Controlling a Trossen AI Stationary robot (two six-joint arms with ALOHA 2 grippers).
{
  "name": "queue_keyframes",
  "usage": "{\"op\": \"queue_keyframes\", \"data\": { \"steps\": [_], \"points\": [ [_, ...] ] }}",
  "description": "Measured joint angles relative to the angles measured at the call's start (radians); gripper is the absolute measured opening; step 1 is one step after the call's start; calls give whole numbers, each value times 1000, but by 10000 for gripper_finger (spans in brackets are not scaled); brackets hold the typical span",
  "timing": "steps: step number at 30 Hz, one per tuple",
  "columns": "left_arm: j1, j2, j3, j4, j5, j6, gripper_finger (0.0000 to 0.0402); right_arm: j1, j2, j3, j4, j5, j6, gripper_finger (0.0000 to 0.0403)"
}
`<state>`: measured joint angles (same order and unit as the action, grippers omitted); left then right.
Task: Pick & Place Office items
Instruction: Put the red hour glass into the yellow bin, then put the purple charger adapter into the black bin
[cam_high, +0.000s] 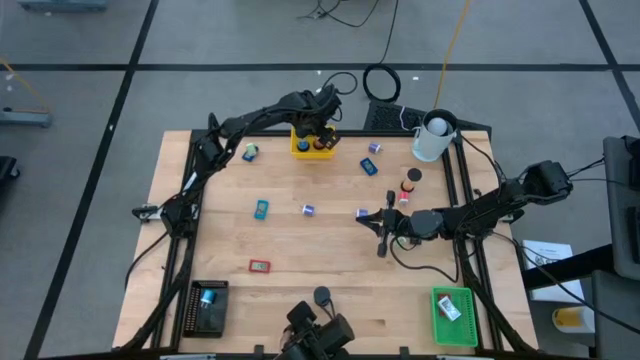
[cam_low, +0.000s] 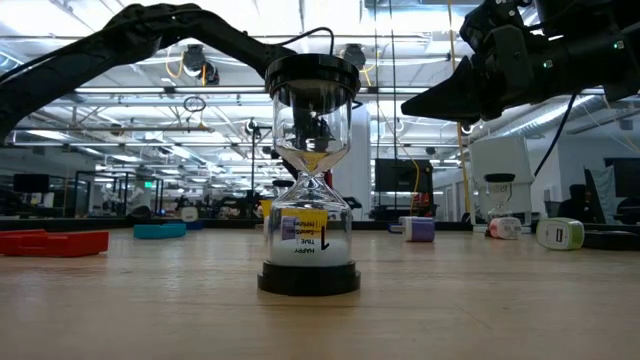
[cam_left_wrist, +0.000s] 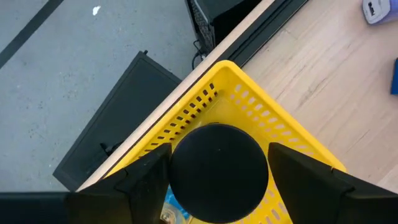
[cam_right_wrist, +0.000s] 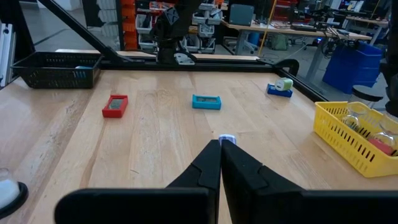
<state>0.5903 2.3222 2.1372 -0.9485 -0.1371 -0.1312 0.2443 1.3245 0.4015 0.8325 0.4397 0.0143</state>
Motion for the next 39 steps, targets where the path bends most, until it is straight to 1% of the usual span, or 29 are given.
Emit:
{"op": "queue_keyframes", "data": {
  "steps": [8, 13, 18, 20, 22, 24, 26, 28, 30, 34, 36, 39],
  "points": [
    [-1, -16, 0, -30, -7, 25, 298, 0, 0, 0, -6, 0, 0, 8],
    [-1, -83, 1, -38, -21, 38, 298, 0, 0, 0, -6, 0, 0, 8],
    [-7, -180, 1, -52, -12, 52, 295, 0, 0, 0, -6, 0, 0, 8],
    [-18, -229, 1, -80, 7, 77, 284, 0, 0, 0, -7, 0, 0, 8],
    [-43, -269, 2, -123, 1, 114, 260, 0, 0, 0, -12, 0, 0, 8],
    [-75, -310, -8, -158, -20, 164, 226, 0, 0, 0, -17, 0, 0, 8],
    [-112, -356, -37, -151, -40, 185, 184, 0, 0, 0, -15, 0, 0, 8],
    [-147, -408, -93, -97, -44, 194, 140, 0, 0, 0, -15, 0, 0, 8],
    [-177, -471, -184, 9, -47, 213, 97, 0, 0, 0, -18, 0, 0, 8],
    [-227, -618, -454, 288, -46, 248, 24, 0, 0, 0, -23, 0, 3, 8],
    [-240, -701, -617, 445, -32, 252, 7, 0, 0, 0, -22, 0, 3, 8],
    [-250, -815, -865, 682, -15, 257, 16, 0, 0, 0, -22, 1, 1, 8]
  ]
}}
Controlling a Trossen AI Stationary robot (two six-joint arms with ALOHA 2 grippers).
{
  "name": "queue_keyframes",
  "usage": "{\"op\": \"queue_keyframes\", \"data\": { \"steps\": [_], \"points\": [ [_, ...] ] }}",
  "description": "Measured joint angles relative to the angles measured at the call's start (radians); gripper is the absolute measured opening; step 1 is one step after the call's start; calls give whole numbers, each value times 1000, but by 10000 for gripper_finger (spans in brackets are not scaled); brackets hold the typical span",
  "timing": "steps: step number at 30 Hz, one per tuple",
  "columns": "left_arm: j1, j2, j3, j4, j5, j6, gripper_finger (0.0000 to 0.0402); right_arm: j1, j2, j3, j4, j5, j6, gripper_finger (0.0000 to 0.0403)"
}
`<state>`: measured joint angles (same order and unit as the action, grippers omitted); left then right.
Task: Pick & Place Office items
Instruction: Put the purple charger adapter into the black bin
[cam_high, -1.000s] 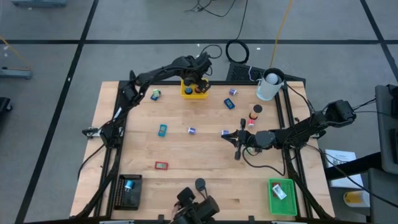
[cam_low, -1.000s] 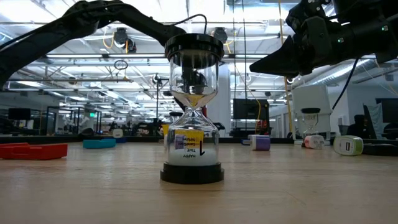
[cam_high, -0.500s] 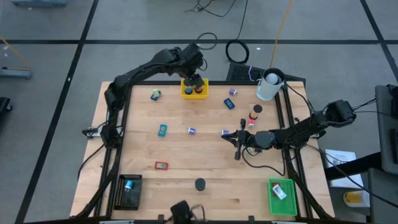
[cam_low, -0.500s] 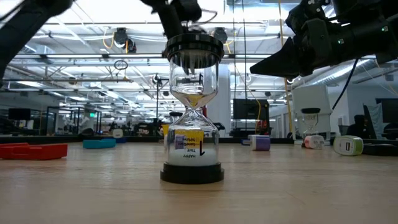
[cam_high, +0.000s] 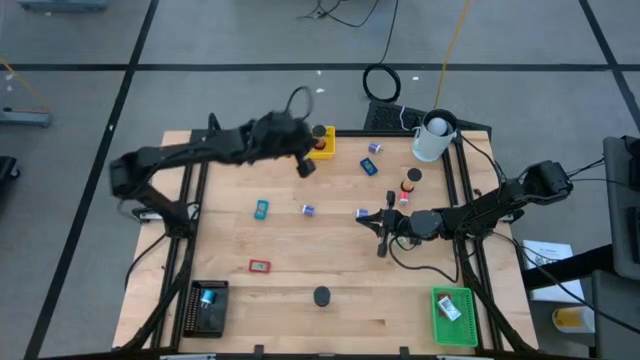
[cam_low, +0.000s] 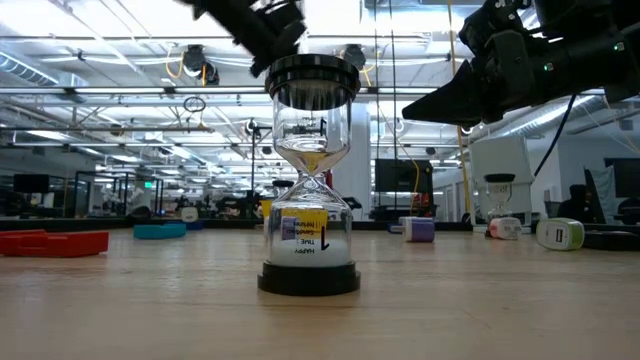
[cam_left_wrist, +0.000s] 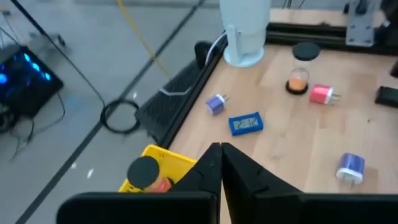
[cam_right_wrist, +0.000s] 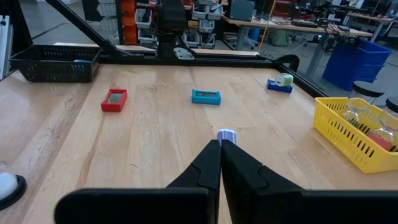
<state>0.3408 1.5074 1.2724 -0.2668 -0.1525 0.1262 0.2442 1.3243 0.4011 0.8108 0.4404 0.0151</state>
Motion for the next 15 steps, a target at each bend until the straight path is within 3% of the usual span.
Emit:
{"op": "queue_keyframes", "data": {
  "steps": [8, 11, 15],
  "points": [
    [-45, -226, -540, 614, 70, -24, 14, 0, 0, 0, 9, 1, 0, 8],
    [-54, -243, -647, 728, 138, -113, 5, 0, 0, 0, 17, 2, -1, 8],
    [-73, -241, -706, 731, 201, -176, 7, 0, 0, 0, 31, 2, -1, 8]
  ]
}}
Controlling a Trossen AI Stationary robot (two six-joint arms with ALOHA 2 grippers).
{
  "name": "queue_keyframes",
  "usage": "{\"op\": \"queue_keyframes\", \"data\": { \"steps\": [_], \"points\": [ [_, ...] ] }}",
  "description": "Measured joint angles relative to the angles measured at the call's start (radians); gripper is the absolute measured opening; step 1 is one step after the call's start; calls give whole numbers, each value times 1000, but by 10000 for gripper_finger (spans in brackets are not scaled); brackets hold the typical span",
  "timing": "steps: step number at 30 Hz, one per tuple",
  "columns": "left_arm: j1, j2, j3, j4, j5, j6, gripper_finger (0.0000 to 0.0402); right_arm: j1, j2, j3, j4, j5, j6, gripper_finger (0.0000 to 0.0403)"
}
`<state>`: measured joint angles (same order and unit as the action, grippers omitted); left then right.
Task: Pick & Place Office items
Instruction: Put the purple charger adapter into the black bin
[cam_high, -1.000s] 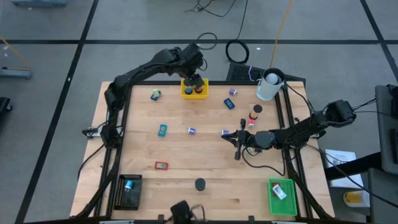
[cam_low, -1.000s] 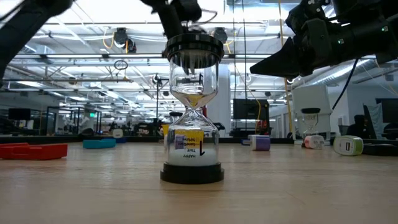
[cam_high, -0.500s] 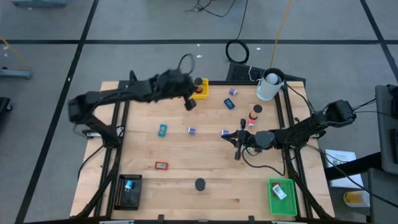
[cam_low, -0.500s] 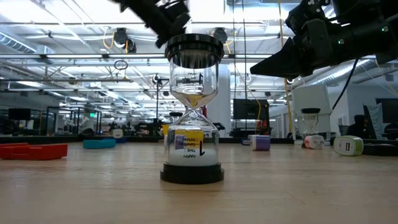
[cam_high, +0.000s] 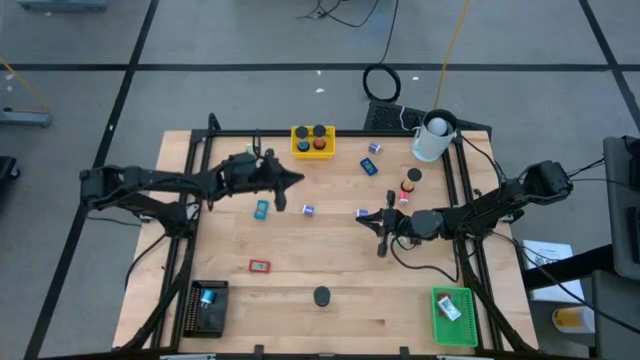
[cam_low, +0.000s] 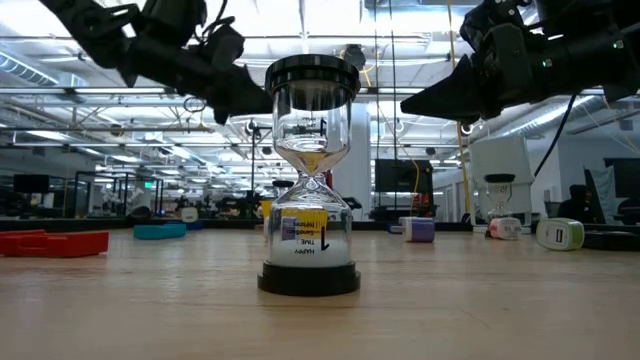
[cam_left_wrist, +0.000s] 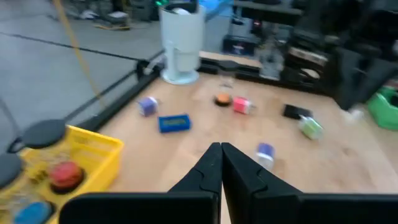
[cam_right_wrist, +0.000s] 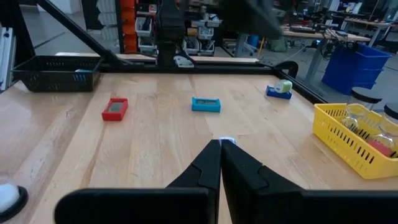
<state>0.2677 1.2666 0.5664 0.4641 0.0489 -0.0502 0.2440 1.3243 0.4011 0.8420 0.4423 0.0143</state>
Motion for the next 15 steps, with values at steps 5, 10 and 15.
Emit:
{"op": "queue_keyframes", "data": {
  "steps": [5, 10, 15],
  "points": [
    [-99, 3, -86, 91, -61, 52, 4, 0, 0, 0, -1, 0, -4, 8],
    [-216, 2, -190, 297, -102, 80, 13, 0, 0, 0, -1, 1, -18, 8],
    [-294, 2, -252, 340, -182, 45, 18, 0, 0, 0, -1, 1, -19, 8]
  ]
}}
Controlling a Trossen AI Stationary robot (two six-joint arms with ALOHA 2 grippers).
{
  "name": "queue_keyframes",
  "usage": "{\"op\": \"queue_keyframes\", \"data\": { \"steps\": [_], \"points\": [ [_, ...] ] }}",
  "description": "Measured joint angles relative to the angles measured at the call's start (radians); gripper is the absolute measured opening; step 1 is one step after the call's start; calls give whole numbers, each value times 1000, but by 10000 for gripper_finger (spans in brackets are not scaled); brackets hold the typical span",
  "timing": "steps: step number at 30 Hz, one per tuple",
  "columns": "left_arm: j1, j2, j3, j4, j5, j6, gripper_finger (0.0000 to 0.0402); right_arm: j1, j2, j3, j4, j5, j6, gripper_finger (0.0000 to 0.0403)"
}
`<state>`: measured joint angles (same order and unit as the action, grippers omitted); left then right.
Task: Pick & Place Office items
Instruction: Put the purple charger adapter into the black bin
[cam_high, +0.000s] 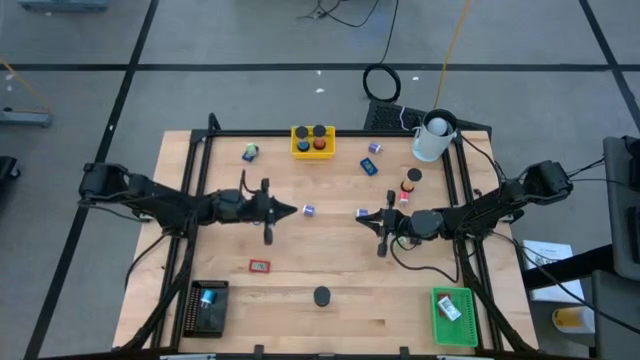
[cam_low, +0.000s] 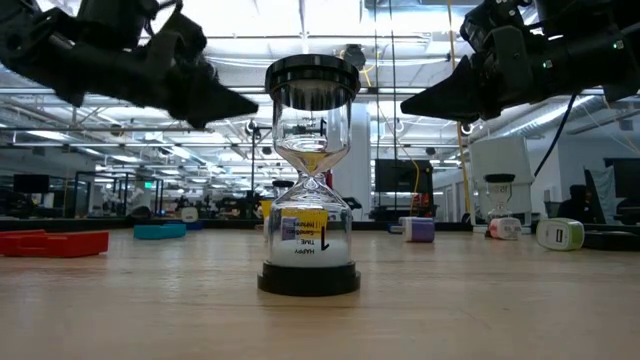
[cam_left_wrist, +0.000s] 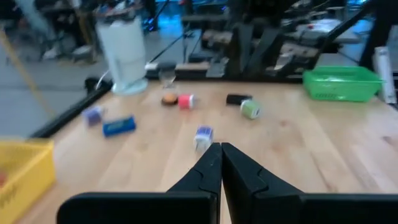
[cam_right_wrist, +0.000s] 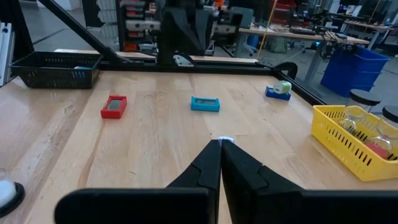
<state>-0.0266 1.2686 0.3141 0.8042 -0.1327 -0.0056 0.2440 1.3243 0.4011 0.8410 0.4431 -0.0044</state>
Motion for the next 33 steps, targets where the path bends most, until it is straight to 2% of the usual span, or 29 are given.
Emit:
{"op": "queue_keyframes", "data": {
  "steps": [5, 12, 17, 20, 27, 33],
  "points": [
    [-15, 1, 2, -114, -65, -72, 18, 0, 0, 0, 1, 0, 0, 8],
    [-8, 26, 6, -129, -78, -71, 20, 0, 0, 0, 0, 0, 0, 8],
    [38, 97, 86, -207, -77, -73, 30, 0, 0, 0, -2, 0, 0, 8],
    [70, 138, 165, -326, -39, -48, 65, 0, 0, 0, -4, 0, 0, 8],
    [121, 234, 336, -575, 3, 57, 194, 0, 0, 0, -9, -1, 2, 8],
    [169, 314, 384, -593, 135, 142, 278, 0, 0, 0, -18, 0, 11, 8]
  ]
}}
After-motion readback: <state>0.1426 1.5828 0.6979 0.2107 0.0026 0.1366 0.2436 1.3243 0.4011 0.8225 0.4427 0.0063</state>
